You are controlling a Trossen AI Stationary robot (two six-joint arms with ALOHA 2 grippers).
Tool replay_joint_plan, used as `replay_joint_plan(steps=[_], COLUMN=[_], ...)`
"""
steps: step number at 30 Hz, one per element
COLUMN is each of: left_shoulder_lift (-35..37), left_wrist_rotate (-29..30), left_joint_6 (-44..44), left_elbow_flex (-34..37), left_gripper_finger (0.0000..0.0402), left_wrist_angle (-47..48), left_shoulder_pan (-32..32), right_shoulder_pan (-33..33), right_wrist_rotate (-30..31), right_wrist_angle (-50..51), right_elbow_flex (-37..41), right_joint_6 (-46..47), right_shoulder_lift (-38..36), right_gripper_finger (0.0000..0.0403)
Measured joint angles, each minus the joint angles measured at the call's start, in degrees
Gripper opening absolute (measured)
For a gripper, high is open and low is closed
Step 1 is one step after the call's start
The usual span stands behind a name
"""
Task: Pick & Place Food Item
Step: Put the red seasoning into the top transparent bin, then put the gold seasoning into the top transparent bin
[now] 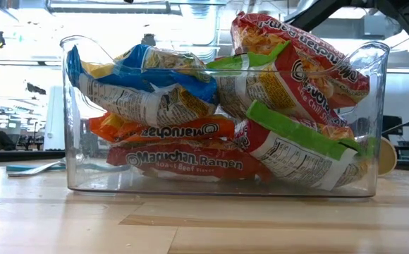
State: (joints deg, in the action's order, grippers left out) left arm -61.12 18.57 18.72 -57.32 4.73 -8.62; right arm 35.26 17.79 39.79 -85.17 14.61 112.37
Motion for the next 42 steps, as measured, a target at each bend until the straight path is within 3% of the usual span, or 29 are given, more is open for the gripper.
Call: replay_joint_plan(steps=[14, 27, 33, 39, 42], left_shoulder_lift=[0.02, 0.02, 0.02, 0.02, 0.02], left_wrist_rotate=[0.02, 0.02, 0.02, 0.04, 0.04], left_joint_6=[-0.01, -0.02, -0.30, -0.41, -0.72], left_elbow_flex=[0.00, 0.00, 0.00, 0.00, 0.00], left_gripper_finger=[0.0159, 0.0159, 0.0159, 0.0159, 0.0159], left_wrist_angle=[-0.01, -0.02, -0.02, -0.01, 0.00], left_shoulder_pan=[0.00, 0.00, 0.00, 0.00, 0.01], right_shoulder_pan=[0.49, 0.10, -1.67, -5.18, -7.70], right_wrist_rotate=[-1.50, -1.40, -1.64, -9.62, -10.58], right_wrist_angle=[-3.27, 4.69, 8.31, 6.97, 6.42], right_elbow_flex=[0.04, 0.04, 0.07, 3.04, 5.51], right_joint_6=[0.02, 0.45, 0.00, 0.25, 2.73], right_shoulder_lift=[0.34, -0.83, -7.26, -19.44, -25.91], right_gripper_finger=[0.0065, 0.0065, 0.0065, 0.0074, 0.0096])
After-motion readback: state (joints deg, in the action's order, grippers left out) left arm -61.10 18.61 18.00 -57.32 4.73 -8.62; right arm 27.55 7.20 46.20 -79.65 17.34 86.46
